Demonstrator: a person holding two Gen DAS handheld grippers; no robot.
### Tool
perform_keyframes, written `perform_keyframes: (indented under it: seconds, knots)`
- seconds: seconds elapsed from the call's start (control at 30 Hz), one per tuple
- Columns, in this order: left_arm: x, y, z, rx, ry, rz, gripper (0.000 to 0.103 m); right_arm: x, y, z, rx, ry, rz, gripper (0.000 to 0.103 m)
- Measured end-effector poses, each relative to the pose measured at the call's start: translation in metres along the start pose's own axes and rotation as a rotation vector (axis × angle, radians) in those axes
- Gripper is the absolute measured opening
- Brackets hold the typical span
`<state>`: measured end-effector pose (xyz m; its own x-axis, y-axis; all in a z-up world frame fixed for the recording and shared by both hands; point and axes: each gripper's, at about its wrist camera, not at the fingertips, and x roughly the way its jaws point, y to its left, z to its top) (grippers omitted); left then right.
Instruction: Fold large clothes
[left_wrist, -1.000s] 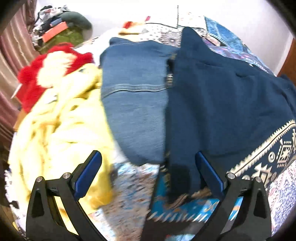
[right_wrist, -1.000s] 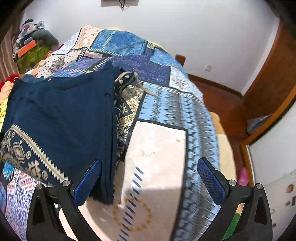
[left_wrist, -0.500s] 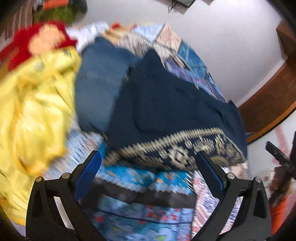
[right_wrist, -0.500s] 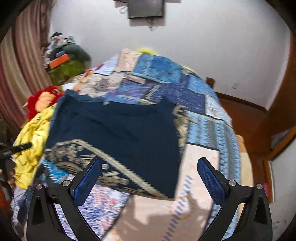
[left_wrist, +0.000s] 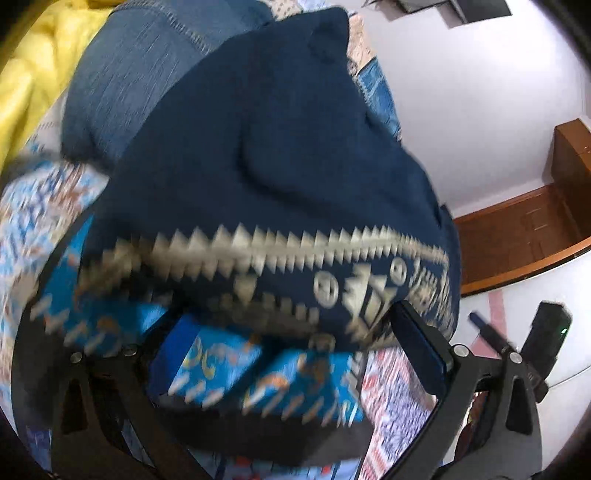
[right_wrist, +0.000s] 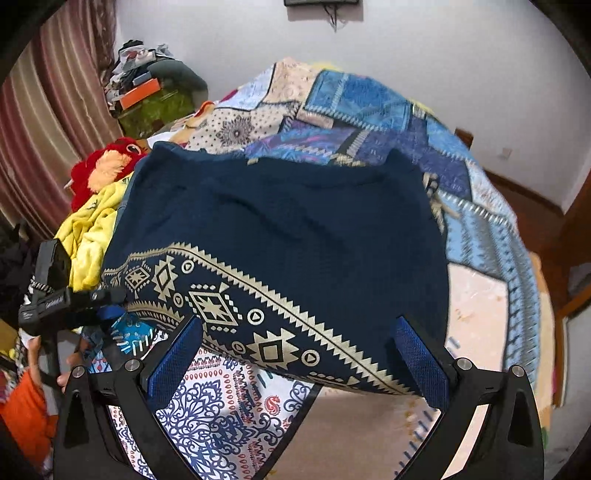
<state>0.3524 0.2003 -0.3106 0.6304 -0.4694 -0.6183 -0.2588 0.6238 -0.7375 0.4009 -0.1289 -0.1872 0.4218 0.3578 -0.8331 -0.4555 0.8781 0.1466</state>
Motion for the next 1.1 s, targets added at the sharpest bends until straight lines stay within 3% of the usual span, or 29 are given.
perform_keyframes:
  seconds: [0.1,0.23,0.33,0.4,0.53,0.7,0.9,1.0,1.1]
  knots:
    - [0.003,-0.004,0.010,0.017,-0.042,-0.007,0.096,0.008,-0.007,0.001,0.053,0.016,0.029,0.103]
    - [0.009,-0.014,0.023,0.042,-0.090,0.048,0.086,0.014,-0.014,0.004,0.116,0.022,0.021,0.103]
    - [0.007,-0.025,0.027,0.047,-0.144,0.094,0.069,0.017,-0.012,0.012,0.114,0.023,0.008,0.103]
    - [0.000,-0.033,0.025,0.060,-0.197,0.126,0.049,0.015,-0.009,0.022,0.109,0.010,0.008,0.103]
    - [-0.009,-0.053,0.018,0.087,-0.261,0.169,0.026,0.008,0.000,0.040,0.096,-0.040,0.005,0.103]
    - [-0.028,-0.078,0.009,0.166,-0.316,0.176,0.026,0.005,0.020,0.055,0.024,-0.094,-0.014,0.103]
    - [-0.005,-0.019,0.039,-0.013,-0.176,0.130,0.032,0.020,0.036,0.051,-0.029,-0.063,-0.023,0.103]
    - [-0.001,-0.017,0.046,-0.010,-0.197,0.131,0.034,0.022,0.041,0.050,-0.037,-0.047,-0.020,0.103]
    - [-0.010,-0.034,0.045,0.060,-0.257,0.178,0.026,0.019,0.045,0.055,-0.045,-0.071,-0.019,0.103]
